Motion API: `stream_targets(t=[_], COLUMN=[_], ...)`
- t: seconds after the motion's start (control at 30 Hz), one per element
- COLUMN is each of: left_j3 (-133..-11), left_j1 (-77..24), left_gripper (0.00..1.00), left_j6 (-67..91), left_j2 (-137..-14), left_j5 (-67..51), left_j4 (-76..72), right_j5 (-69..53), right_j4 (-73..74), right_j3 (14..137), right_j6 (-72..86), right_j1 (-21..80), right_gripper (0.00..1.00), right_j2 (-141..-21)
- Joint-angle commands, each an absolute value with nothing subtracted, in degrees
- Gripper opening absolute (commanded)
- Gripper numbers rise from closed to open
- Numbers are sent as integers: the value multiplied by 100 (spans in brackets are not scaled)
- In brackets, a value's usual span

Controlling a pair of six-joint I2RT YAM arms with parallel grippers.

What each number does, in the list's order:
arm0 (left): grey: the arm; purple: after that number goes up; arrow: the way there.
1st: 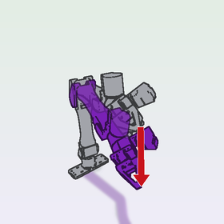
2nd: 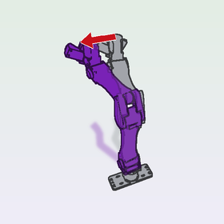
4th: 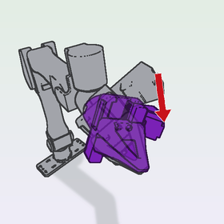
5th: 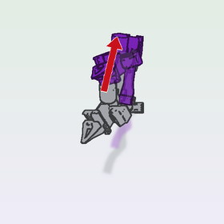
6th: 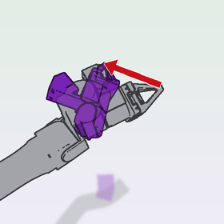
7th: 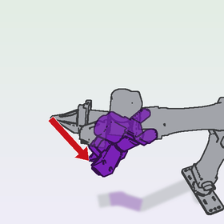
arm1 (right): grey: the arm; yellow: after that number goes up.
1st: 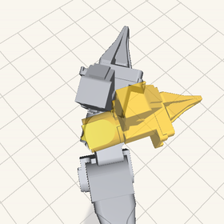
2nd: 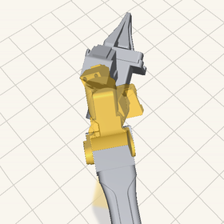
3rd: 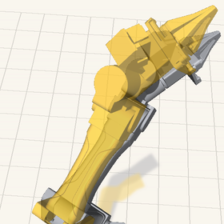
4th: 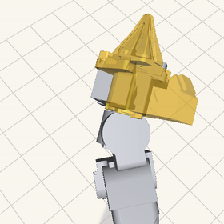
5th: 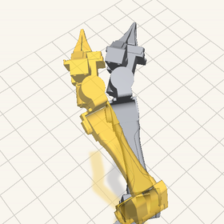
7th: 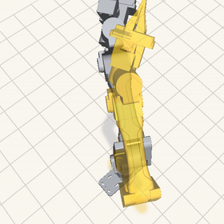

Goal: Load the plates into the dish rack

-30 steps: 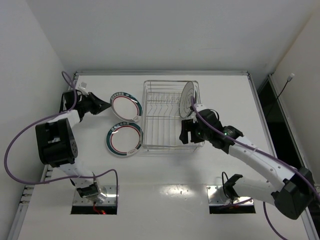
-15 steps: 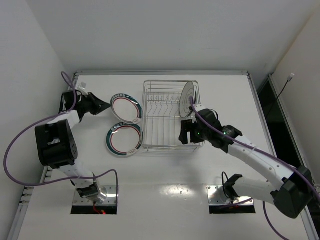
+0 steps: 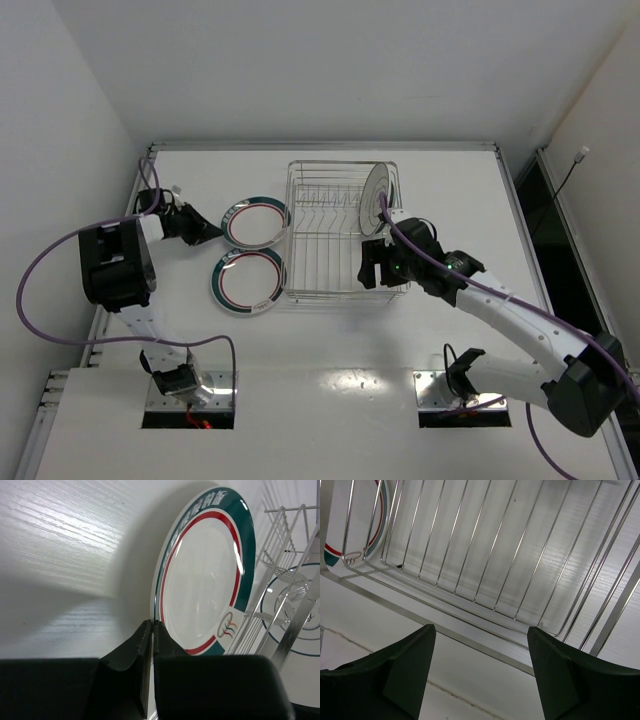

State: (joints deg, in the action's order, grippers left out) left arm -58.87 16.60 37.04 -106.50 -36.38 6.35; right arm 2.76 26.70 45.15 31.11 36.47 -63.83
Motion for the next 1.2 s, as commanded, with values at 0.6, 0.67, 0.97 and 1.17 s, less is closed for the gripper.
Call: stream_targets(t=[0.6, 0.67, 0.97, 1.17], left_j3=[-6231, -6231, -6179, -6126], left_j1=[1696, 1696, 1591, 1380], left_gripper=[52, 52, 52, 34], left_j6=[3533, 3585, 3858, 3937], left_j2=[-10995, -11126, -11250, -11250], left_j5=[-3770, -3823, -4552, -4887], left_j4=[835, 765, 9, -272], right_j5=[185, 185, 132, 26], right_j4=[2566, 2566, 2566, 2514], right_j3=[4772, 4772, 4772, 4772], right_j6=[3111, 3111, 3111, 3111], right_j1=[3621, 3621, 3560, 3507], right_gripper=[71, 71, 71, 71], right_j2=[-6354, -6354, -6407, -6460])
